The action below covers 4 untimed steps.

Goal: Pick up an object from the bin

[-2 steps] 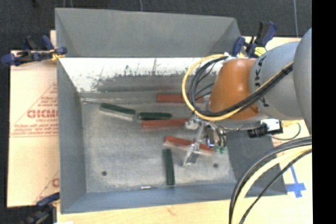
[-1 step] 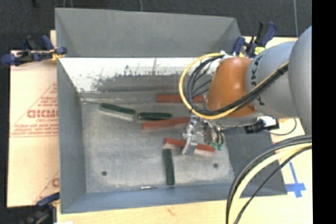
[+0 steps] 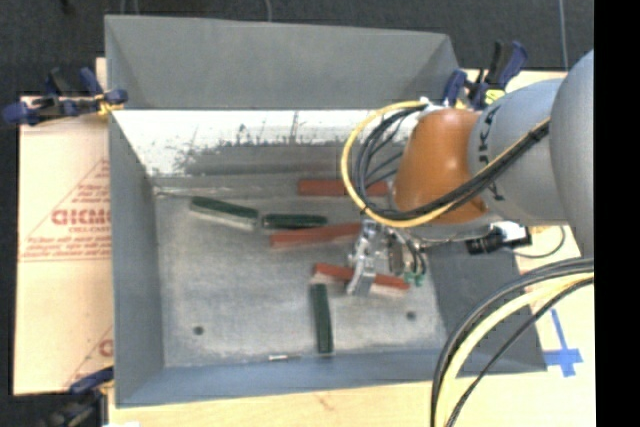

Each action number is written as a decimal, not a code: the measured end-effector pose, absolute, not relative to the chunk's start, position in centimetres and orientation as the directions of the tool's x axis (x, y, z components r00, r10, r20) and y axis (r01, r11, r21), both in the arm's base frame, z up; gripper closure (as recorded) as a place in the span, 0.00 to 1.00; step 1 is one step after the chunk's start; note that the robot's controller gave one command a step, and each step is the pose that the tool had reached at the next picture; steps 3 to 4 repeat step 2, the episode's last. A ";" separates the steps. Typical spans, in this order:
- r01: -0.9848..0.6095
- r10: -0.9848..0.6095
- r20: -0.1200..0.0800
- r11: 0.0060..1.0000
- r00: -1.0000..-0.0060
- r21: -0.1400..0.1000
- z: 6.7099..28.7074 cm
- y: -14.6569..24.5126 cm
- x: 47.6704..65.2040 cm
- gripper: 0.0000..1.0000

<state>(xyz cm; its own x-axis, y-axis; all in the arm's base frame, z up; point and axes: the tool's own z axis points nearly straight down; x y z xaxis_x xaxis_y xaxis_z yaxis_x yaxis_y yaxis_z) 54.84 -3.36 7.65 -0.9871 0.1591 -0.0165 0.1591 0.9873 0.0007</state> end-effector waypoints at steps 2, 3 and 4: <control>0.158 0.158 -0.006 0.987 -0.987 0.000 8.5 -3.4 54.6 1.00; 0.158 0.158 -0.006 0.987 -0.987 0.000 8.5 -3.4 54.6 1.00; 0.158 0.158 -0.006 0.987 -0.987 0.000 8.5 -3.4 54.6 1.00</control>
Offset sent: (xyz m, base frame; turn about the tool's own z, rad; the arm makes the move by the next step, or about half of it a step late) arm 0.0001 0.0002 0.1135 0.0000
